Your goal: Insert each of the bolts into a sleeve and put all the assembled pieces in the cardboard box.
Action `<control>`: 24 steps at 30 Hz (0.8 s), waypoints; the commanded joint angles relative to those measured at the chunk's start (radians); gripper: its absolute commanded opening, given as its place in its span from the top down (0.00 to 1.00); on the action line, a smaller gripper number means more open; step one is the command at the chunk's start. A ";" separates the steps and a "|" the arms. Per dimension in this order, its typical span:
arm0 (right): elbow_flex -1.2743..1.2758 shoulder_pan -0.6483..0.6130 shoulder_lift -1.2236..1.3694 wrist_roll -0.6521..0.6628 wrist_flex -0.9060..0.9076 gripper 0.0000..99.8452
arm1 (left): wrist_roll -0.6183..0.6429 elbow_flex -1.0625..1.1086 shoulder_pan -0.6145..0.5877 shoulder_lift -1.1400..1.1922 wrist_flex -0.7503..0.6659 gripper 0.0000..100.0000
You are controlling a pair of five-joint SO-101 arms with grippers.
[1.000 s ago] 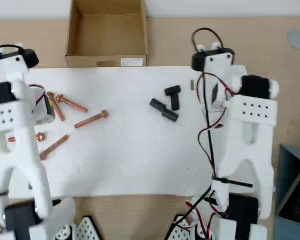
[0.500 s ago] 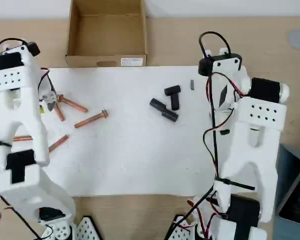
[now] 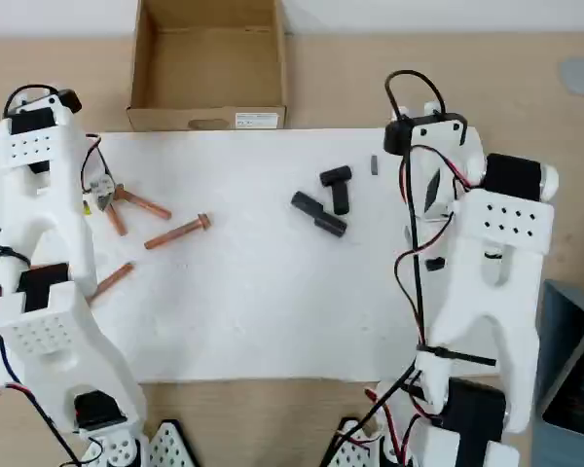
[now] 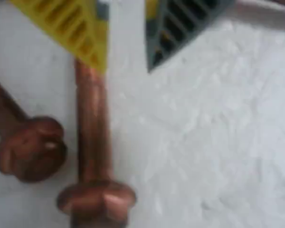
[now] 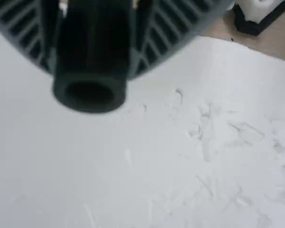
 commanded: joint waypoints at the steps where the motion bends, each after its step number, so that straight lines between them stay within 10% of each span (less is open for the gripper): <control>1: 0.001 0.015 -0.048 0.008 -0.002 0.99 | 0.009 -0.052 -0.018 -0.010 -0.028 0.88; 24: 0.001 0.015 -0.048 0.008 -0.002 0.99 | 0.031 0.025 -0.020 -0.004 -0.176 0.88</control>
